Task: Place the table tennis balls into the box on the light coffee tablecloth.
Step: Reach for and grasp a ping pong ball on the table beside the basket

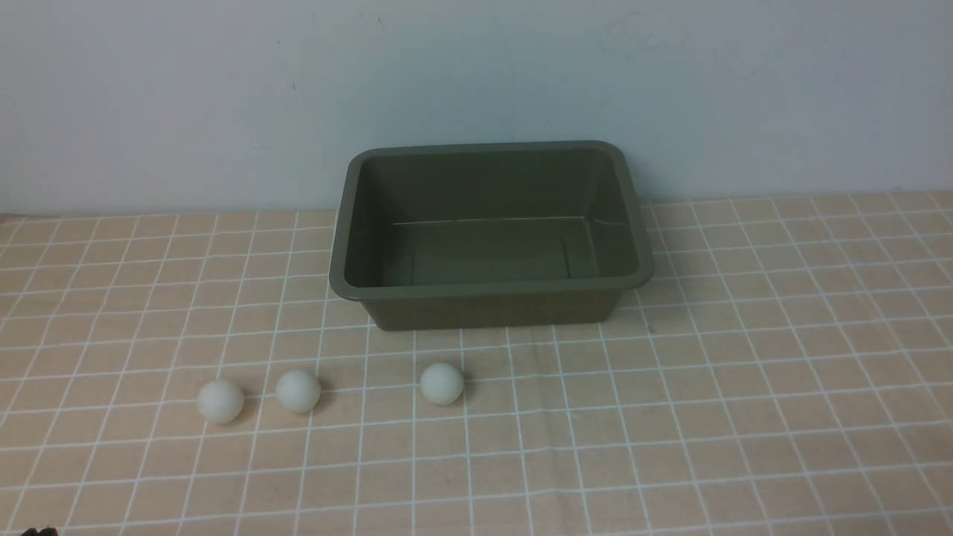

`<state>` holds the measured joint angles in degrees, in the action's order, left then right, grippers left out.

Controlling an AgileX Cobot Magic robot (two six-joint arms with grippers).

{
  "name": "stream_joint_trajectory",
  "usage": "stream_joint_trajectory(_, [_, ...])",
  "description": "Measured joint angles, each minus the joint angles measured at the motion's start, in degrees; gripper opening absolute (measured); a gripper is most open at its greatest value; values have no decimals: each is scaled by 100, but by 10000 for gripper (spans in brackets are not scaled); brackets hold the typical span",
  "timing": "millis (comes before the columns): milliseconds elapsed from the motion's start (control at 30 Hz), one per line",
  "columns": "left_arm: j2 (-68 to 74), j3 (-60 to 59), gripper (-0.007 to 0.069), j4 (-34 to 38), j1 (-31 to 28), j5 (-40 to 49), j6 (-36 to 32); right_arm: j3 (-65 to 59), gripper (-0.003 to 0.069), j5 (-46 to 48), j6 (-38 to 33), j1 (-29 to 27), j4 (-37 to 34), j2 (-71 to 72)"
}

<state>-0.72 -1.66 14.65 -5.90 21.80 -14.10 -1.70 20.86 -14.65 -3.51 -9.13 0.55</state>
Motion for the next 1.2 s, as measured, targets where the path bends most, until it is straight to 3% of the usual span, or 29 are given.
stream_joint_trajectory(133, [0, 0, -14, 212, 0, 6, 74, 0, -18, 0, 0, 0, 0, 0])
stream_joint_trajectory(300, [0, 0, -14, 2054, 0, 216, 720, 0, -18, 0, 0, 0, 0, 0])
stream_joint_trajectory(333, [0, 0, -14, 2820, 0, 324, 882, 0, -18, 0, 0, 0, 0, 0])
stream_joint_trajectory(467, [0, -5, -14, 4226, 0, 336, 978, 0, -18, 0, 0, 0, 0, 0])
stream_joint_trajectory(633, [0, -5, -14, 5488, 0, 68, 761, 0, -18, 0, 0, 0, 0, 0])
stream_joint_trajectory(967, [0, -5, -14, 7100, 0, -566, 685, 0, -18, 0, 0, 0, 0, 0])
stream_joint_trajectory(1067, [0, -5, -14, 7959, 0, -865, 638, 0, -18, 0, 0, 0, 0, 0])
stream_joint_trajectory(1200, [0, 282, -14, 8309, 0, -1321, -445, 0, -18, 0, 0, 0, 0, 0])
